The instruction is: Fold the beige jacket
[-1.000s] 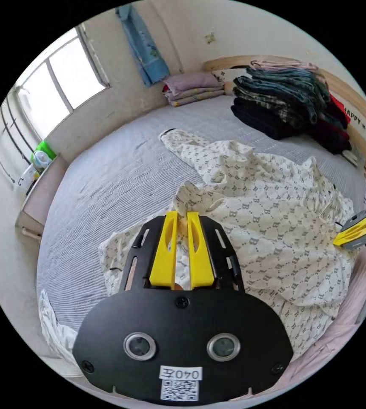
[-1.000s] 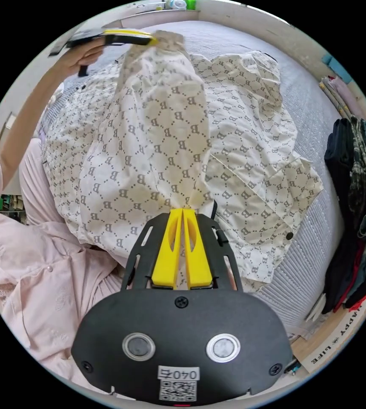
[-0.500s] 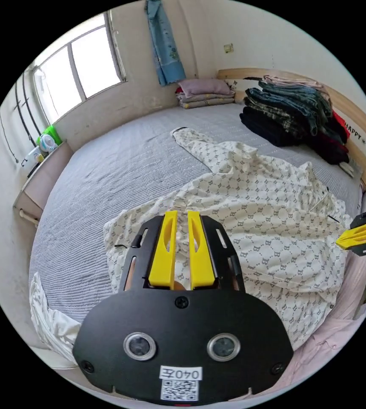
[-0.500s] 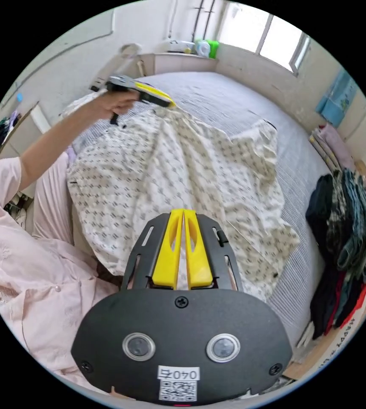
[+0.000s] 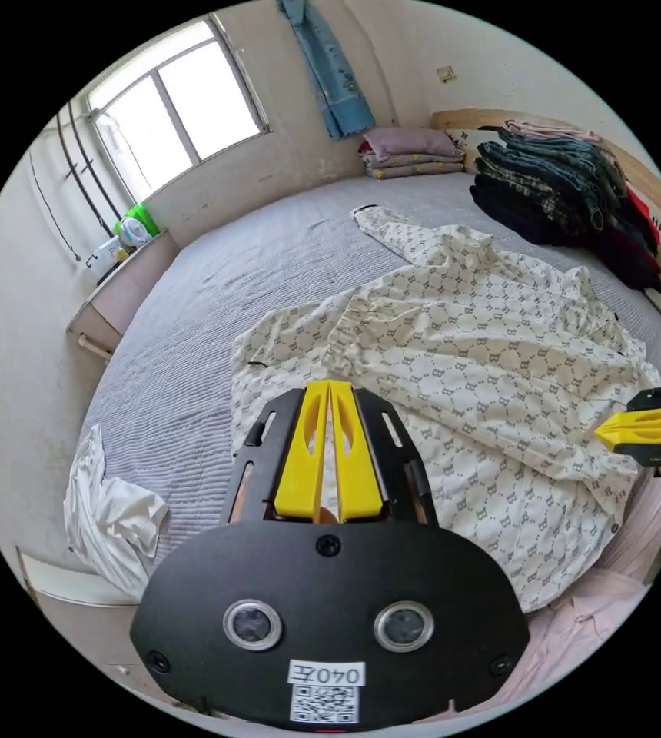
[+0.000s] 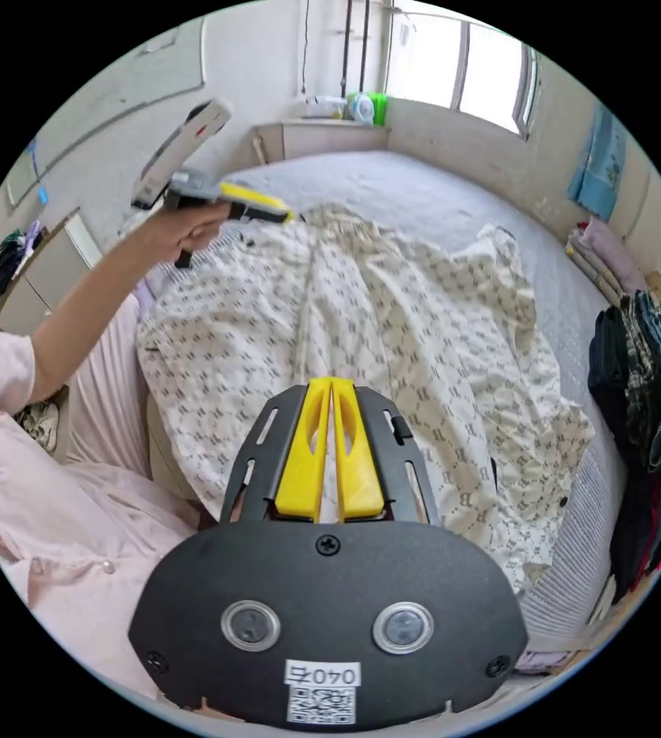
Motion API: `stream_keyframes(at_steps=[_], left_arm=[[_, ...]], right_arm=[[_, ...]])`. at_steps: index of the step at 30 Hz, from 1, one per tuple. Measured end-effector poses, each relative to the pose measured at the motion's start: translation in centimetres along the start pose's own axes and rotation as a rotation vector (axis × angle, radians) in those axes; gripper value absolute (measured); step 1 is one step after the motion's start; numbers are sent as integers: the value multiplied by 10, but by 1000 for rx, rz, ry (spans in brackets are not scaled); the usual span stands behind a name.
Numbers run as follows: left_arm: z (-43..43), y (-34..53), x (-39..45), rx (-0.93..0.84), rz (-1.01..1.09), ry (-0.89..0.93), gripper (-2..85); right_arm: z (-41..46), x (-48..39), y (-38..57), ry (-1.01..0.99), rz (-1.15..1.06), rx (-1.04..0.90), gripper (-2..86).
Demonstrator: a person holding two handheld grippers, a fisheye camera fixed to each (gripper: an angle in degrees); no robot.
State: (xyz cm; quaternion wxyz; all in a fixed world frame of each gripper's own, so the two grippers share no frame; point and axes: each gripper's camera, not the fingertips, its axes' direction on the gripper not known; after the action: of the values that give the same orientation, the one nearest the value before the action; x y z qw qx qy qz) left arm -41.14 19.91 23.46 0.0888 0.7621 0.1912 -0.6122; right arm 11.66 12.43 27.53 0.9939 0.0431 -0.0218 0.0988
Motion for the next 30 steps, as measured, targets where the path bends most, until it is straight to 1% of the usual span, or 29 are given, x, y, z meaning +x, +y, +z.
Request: stream_keyframes(at_steps=[1, 3, 5, 7, 10, 12, 16, 19, 22, 26, 30], left_arm=[[-17, 25, -16, 0, -59, 12, -4], [-27, 60, -39, -32, -141, 20, 5], [-19, 91, -65, -86, -219, 41, 35], [-10, 101, -77, -134, -247, 81, 55], [-4, 102, -82, -115, -230, 145, 64], [3, 98, -82, -124, -216, 146, 66], [32, 90, -81, -219, -213, 176, 49], [20, 91, -82, -166, -210, 188, 3], [4, 97, -84, -96, -197, 209, -6], [-11, 109, -103, -73, -275, 247, -8], [-5, 119, -119, -97, -357, 215, -11]], right_arm=[[-6, -10, -2, -45, -28, 48, -9], [-1, -28, -9, -112, -90, 55, -9], [13, -48, -17, -114, -147, 42, -9], [34, -74, -25, -85, -218, -26, -9], [42, -95, -25, -36, -284, -25, -9], [47, -98, -25, 3, -284, -28, -9], [64, -89, -26, 36, -241, -57, -9], [75, -86, -27, 28, -227, -86, -9], [87, -90, -30, 22, -222, -112, -9], [93, -104, -40, -11, -253, -120, -9], [95, -122, -56, -30, -297, -82, -9]])
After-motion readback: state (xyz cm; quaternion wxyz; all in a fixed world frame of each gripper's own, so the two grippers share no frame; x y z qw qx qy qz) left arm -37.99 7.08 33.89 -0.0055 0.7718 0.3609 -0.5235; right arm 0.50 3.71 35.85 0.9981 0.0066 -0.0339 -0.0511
